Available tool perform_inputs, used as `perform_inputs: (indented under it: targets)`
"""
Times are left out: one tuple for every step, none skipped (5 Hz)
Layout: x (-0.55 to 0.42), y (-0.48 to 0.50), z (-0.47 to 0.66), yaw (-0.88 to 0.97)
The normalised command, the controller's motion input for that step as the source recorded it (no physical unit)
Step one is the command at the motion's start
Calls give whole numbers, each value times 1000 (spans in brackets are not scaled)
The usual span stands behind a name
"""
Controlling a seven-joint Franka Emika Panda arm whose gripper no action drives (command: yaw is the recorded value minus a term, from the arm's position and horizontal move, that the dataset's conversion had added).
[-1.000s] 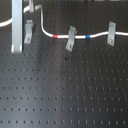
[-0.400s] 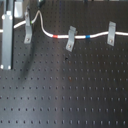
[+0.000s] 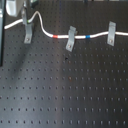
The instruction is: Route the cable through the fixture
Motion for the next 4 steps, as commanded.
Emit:
perform_inputs:
  targets:
    - [-209, 90, 127, 203]
    - [8, 240, 141, 220]
    - [63, 251, 130, 257]
    - [31, 100, 235, 223]
